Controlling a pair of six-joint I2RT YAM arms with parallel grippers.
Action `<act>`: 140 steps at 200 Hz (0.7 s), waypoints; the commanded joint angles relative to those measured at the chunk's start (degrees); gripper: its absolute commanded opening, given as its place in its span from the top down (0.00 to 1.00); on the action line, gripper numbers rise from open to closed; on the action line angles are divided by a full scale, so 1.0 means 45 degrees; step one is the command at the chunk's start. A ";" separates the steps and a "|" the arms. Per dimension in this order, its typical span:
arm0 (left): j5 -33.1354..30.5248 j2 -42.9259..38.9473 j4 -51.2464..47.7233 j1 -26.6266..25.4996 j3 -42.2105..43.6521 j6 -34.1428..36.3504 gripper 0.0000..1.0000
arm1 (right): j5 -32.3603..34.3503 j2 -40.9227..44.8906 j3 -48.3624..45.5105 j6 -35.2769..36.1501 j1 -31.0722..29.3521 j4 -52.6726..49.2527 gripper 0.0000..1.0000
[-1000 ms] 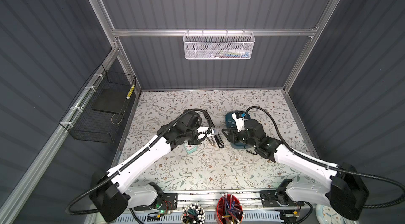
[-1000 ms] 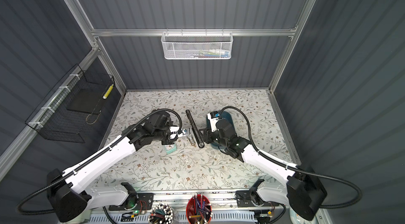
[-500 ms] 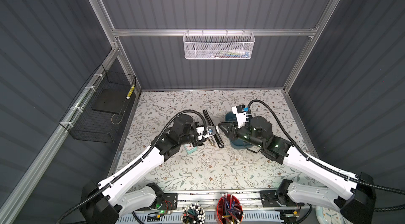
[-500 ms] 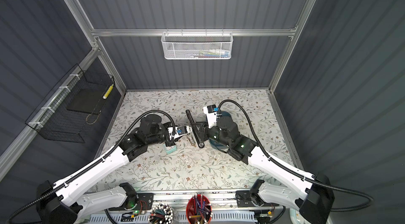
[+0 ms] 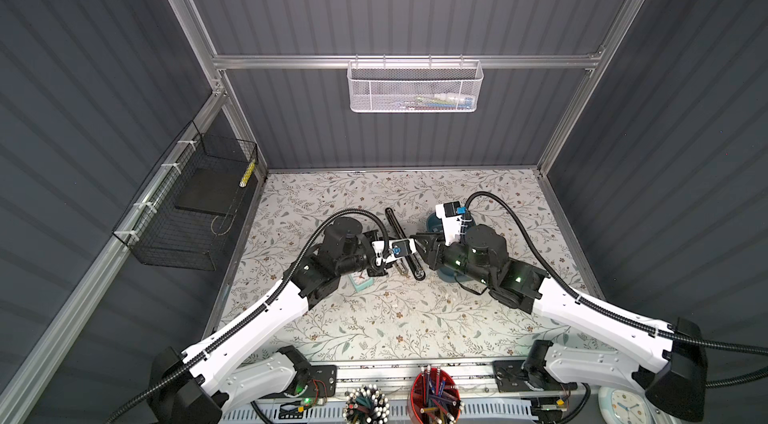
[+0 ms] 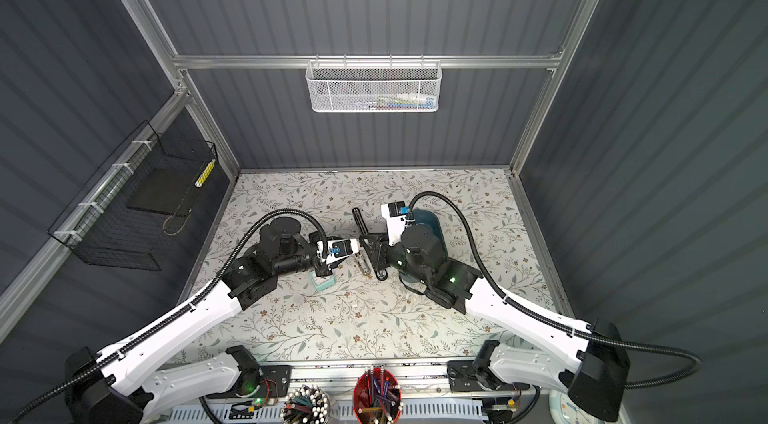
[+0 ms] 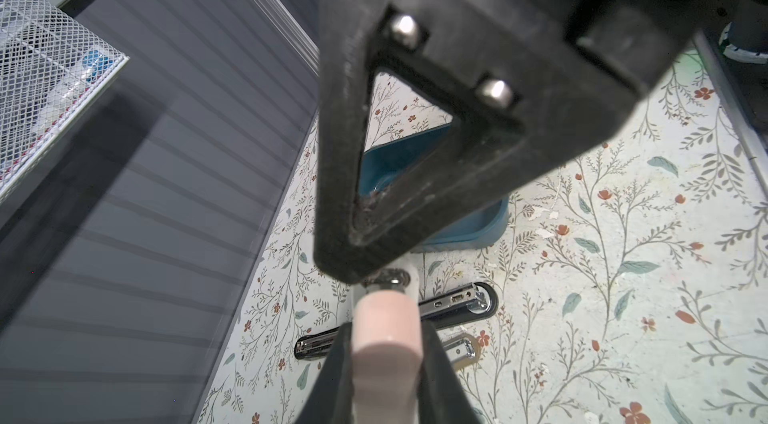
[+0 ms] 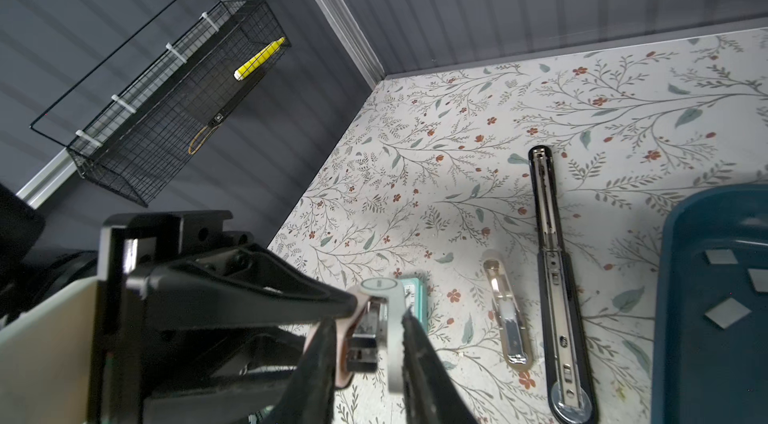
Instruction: Load the staples into the stapler
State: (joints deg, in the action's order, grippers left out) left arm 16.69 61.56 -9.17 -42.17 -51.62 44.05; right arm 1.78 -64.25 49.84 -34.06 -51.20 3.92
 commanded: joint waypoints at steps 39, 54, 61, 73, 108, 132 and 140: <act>0.0877 -0.0559 0.0647 0.0016 -0.0092 -0.0965 1.00 | 0.0061 -0.0907 -0.0139 -0.0562 0.0089 -0.0307 0.76; 0.0957 -0.0725 0.0798 0.0026 -0.0092 -0.1160 1.00 | 0.0223 -0.0937 -0.0488 -0.0679 0.0102 -0.0107 0.78; 0.0961 -0.0814 0.0927 0.0017 -0.0039 -0.1268 1.00 | 0.0311 -0.0924 -0.0695 -0.0762 0.0089 0.0022 0.80; 0.0885 -0.0972 0.1224 0.0038 0.0033 -0.1518 1.00 | 0.0471 -0.0918 -0.0979 -0.0881 0.0089 0.0166 0.82; 0.1174 -0.1382 0.1664 0.0091 0.0044 -0.2097 1.00 | 0.0803 -0.0881 -0.1769 -0.1120 0.0089 0.0550 0.83; 0.1502 -0.1473 0.1726 0.0095 -0.0043 -0.2414 1.00 | 0.0769 -0.0768 -0.2041 -0.0964 0.0089 0.0838 0.82; 0.1526 -0.1466 0.1773 0.0094 -0.0090 -0.2580 1.00 | 0.0690 -0.0679 -0.2108 -0.0833 0.0089 0.0973 0.80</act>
State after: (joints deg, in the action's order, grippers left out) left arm 21.19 55.77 -4.97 -42.15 -50.41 35.68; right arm 4.45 -68.05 41.28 -38.50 -50.63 7.57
